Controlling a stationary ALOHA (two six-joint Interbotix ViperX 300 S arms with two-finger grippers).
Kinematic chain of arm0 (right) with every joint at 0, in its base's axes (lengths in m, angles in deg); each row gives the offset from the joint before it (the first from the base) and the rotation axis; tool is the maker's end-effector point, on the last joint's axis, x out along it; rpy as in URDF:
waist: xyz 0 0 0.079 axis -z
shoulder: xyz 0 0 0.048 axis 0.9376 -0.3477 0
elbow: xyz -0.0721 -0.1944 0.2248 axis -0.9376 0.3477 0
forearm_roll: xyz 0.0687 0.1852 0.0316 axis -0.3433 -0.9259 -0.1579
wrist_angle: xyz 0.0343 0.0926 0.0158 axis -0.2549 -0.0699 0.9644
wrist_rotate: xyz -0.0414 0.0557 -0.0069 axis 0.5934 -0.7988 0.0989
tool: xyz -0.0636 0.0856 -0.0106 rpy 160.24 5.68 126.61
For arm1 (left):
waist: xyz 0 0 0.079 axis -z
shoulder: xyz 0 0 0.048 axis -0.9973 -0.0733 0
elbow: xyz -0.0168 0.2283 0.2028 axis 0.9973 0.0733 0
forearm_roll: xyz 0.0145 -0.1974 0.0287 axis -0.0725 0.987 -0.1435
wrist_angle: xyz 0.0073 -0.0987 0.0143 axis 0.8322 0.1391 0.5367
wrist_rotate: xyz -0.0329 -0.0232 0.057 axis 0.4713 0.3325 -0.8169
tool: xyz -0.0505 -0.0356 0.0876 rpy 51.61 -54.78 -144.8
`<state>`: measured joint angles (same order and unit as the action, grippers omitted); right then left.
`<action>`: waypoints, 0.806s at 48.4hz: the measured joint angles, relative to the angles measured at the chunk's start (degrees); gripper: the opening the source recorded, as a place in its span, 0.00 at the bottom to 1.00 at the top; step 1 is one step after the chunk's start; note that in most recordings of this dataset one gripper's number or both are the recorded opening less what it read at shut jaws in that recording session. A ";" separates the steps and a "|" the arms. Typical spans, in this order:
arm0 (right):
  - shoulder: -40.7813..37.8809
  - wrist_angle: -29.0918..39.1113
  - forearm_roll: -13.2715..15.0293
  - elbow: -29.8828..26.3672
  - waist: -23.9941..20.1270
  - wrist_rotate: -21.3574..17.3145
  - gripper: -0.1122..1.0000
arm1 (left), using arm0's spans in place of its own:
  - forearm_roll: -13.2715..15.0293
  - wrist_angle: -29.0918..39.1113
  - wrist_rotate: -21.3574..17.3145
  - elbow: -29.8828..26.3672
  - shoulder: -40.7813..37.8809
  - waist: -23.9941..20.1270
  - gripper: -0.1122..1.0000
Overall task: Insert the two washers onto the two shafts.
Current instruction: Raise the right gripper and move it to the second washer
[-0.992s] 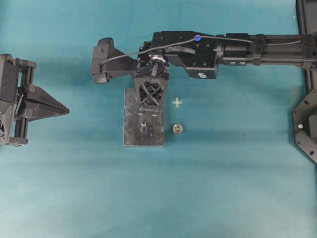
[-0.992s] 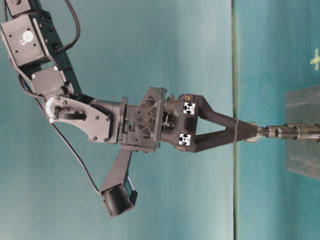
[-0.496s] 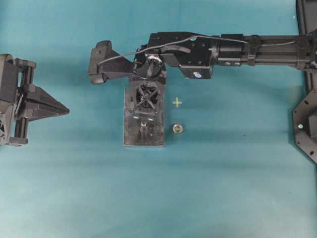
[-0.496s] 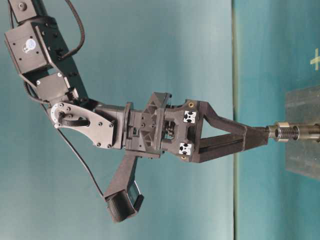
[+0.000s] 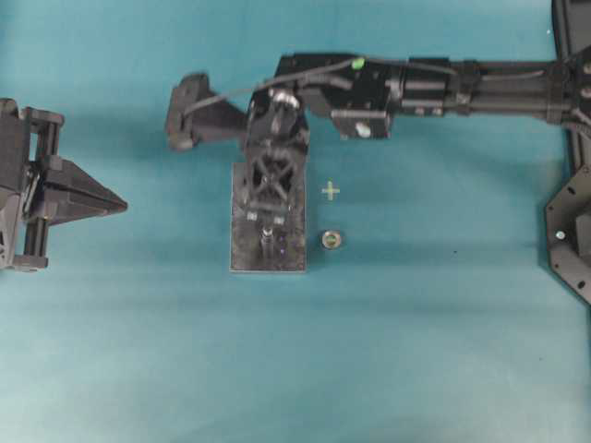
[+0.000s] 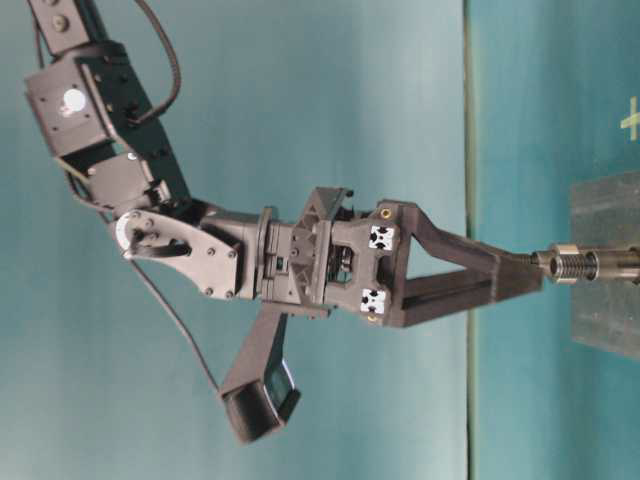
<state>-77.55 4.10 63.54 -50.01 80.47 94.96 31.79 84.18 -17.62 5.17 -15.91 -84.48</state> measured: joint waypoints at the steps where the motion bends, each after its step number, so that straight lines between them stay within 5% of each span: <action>1: 0.00 -0.09 0.00 0.00 0.18 0.00 0.82 | 0.09 0.09 0.00 0.00 0.00 0.00 0.10; 22: 2.37 3.52 -0.09 0.44 2.37 0.00 0.82 | 0.09 0.00 0.00 0.00 0.00 0.00 0.10; 39: 12.92 -2.55 -0.09 13.01 -0.97 0.00 0.80 | 0.09 0.00 0.09 0.00 0.00 0.09 0.10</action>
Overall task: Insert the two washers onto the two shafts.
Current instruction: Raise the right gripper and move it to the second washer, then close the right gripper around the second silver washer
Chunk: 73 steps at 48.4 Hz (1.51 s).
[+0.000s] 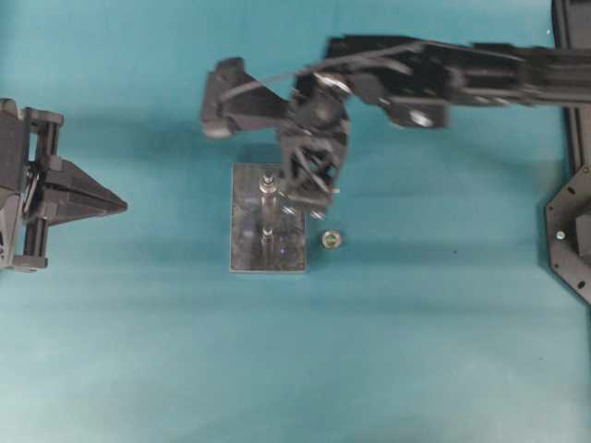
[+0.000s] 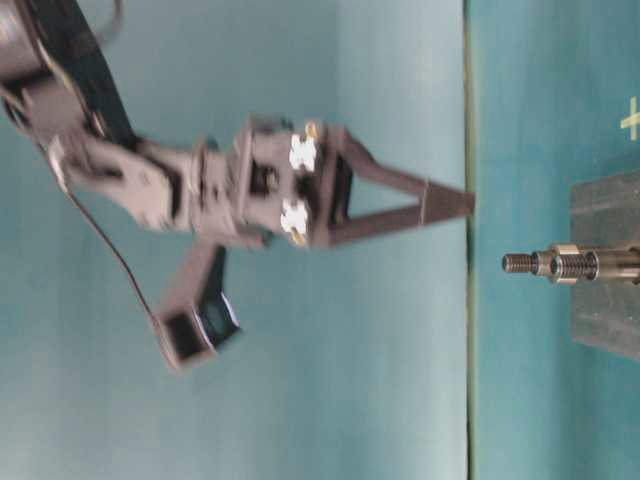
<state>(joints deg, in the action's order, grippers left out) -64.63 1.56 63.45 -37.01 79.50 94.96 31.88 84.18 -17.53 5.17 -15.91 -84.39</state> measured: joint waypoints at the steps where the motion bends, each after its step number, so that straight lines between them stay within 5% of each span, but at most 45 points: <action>1: 0.62 -1.41 0.00 1.41 -0.35 0.09 0.80 | 0.00 0.00 0.00 0.09 0.00 -0.09 0.10; 21: 4.83 -18.63 -1.14 18.72 -5.98 -2.20 0.80 | -0.09 0.00 0.00 0.79 0.00 -0.09 0.10; 45: 0.00 -24.43 -0.70 19.95 -7.73 -2.90 0.80 | 0.00 0.00 0.00 0.79 0.00 0.00 0.10; 73: -0.26 -25.75 3.96 21.27 -7.91 -8.00 0.78 | 0.00 -0.09 0.00 0.79 -0.35 0.00 0.10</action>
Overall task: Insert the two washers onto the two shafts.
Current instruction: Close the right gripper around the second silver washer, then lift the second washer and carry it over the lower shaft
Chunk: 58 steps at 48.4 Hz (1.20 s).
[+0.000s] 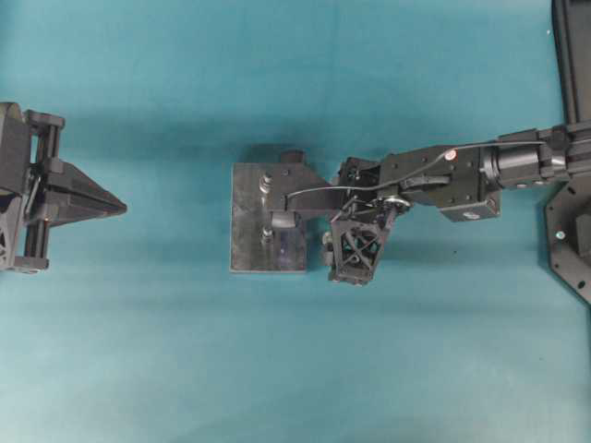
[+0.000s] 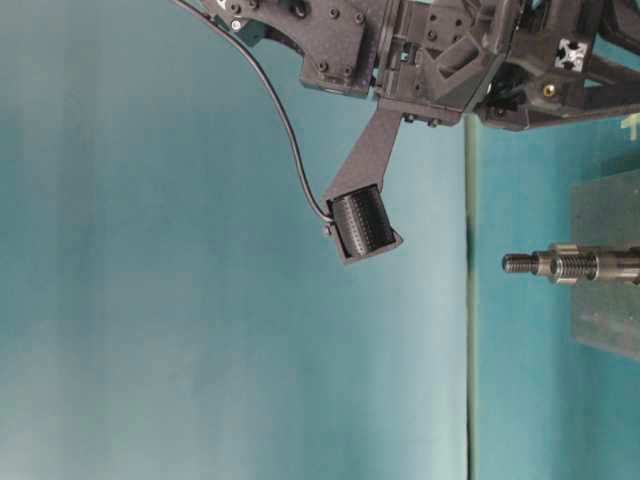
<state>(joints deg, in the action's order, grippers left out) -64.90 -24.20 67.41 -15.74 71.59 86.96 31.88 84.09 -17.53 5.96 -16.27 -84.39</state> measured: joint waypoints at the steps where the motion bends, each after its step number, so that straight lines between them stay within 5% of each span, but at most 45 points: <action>1: -0.09 0.00 0.00 0.00 0.00 0.00 0.78 | 0.00 0.00 0.00 0.00 0.00 -0.09 0.10; 21: -0.44 0.18 0.09 -0.09 -0.44 0.00 0.42 | 0.00 0.00 0.00 0.00 -0.09 0.00 0.10; 39: 0.09 3.34 0.44 -0.79 -0.44 -2.99 0.41 | -0.09 -0.44 0.00 0.00 0.00 0.00 0.10; 58: 3.43 15.38 4.66 -12.83 0.53 -3.08 0.41 | 0.00 -0.70 0.00 0.00 0.00 -0.09 0.10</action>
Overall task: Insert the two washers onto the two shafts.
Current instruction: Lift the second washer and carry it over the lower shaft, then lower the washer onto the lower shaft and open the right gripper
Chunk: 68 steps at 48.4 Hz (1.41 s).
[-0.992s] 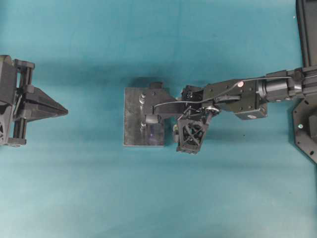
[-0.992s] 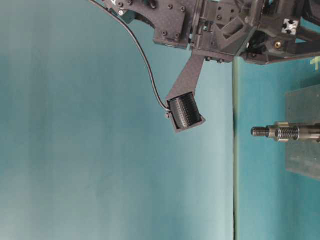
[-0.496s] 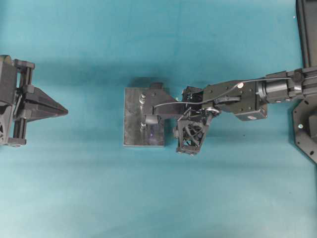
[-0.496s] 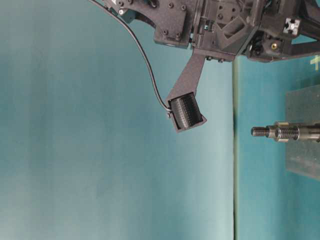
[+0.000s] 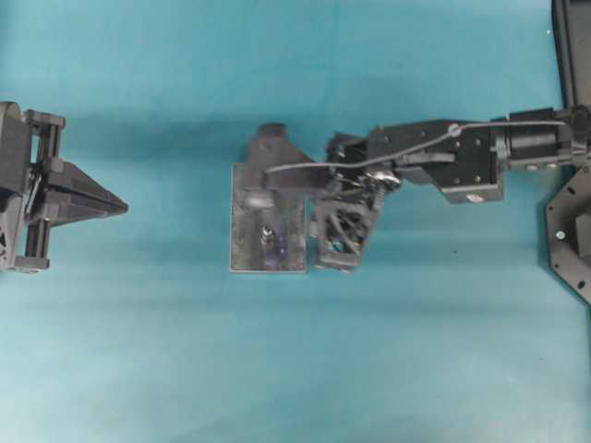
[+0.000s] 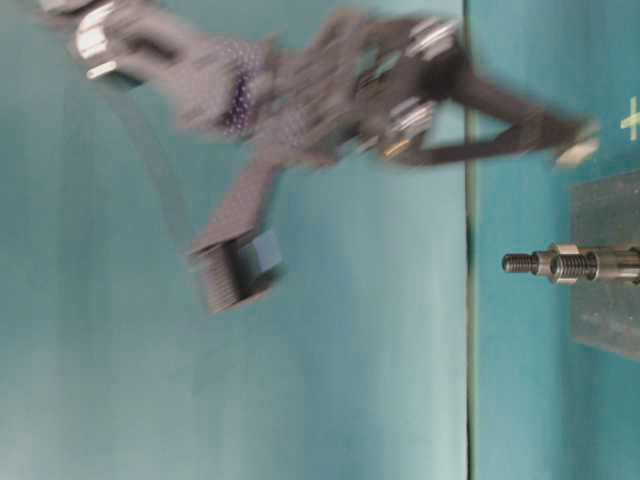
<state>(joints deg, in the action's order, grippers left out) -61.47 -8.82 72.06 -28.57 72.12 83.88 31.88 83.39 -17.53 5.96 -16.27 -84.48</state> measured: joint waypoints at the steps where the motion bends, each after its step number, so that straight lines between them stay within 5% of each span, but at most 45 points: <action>1: 0.00 0.44 0.35 -0.97 0.00 0.09 0.41 | 0.00 0.00 0.00 0.00 0.00 0.09 0.10; 28: -5.63 3.52 2.46 -11.51 -2.64 0.09 0.41 | 0.00 0.00 0.00 0.18 0.00 0.09 0.10; 68: -9.05 3.69 4.13 -12.30 -2.99 0.09 0.41 | -0.09 -0.09 0.00 0.26 0.26 0.09 0.10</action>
<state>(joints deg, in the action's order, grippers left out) -70.52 -5.12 76.19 -40.87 69.13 83.97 31.79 83.30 -17.53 6.22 -16.00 -84.39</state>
